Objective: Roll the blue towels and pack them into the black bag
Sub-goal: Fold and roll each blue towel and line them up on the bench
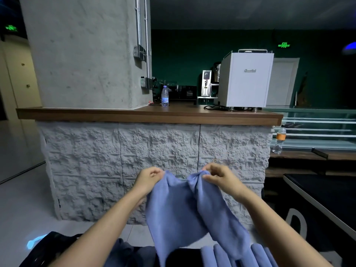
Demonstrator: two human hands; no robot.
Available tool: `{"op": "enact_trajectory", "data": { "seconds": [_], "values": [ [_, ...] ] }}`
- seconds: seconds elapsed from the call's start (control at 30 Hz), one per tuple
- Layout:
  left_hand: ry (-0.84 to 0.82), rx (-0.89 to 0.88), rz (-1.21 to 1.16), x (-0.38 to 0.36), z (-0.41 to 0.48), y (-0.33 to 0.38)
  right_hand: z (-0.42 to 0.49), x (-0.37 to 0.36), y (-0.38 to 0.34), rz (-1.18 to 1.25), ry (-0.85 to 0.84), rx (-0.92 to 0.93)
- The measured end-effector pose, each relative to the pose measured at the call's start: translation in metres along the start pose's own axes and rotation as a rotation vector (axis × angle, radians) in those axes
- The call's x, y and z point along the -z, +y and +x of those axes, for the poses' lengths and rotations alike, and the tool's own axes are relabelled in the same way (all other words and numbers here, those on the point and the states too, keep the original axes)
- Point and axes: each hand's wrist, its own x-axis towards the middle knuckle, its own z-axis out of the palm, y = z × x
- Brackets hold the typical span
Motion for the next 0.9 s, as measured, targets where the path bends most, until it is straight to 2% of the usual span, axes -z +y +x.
{"op": "enact_trajectory", "data": {
  "seconds": [0.13,0.2,0.27,0.4,0.5,0.6,0.67,0.77,0.9],
  "values": [
    [-0.200,-0.202,0.129,-0.032,0.001,0.038,0.004,-0.019,-0.016,-0.148,-0.116,0.123],
    [-0.191,-0.229,0.101,-0.040,0.000,0.047,0.005,-0.026,-0.023,-0.087,-0.139,0.109],
    [-0.171,-0.175,0.022,-0.036,-0.001,0.049,0.006,-0.028,-0.025,-0.018,-0.068,0.097],
    [-0.206,0.100,-0.035,-0.007,-0.007,0.033,0.006,-0.022,-0.018,0.031,0.120,0.037],
    [-0.196,0.313,-0.396,0.004,-0.014,0.026,0.005,-0.026,-0.012,0.047,0.194,0.022],
    [-0.136,0.333,-0.698,-0.002,-0.020,0.035,0.006,-0.041,-0.013,-0.047,0.300,0.058],
    [-0.066,0.258,-0.632,-0.015,-0.025,0.044,0.008,-0.048,-0.017,-0.056,0.394,0.062],
    [0.074,0.118,-0.451,-0.039,-0.035,0.053,0.008,-0.052,-0.023,0.066,0.450,0.023],
    [0.193,0.046,-0.465,-0.052,-0.040,0.057,-0.002,-0.055,-0.036,0.574,0.271,-0.083]
  ]
}}
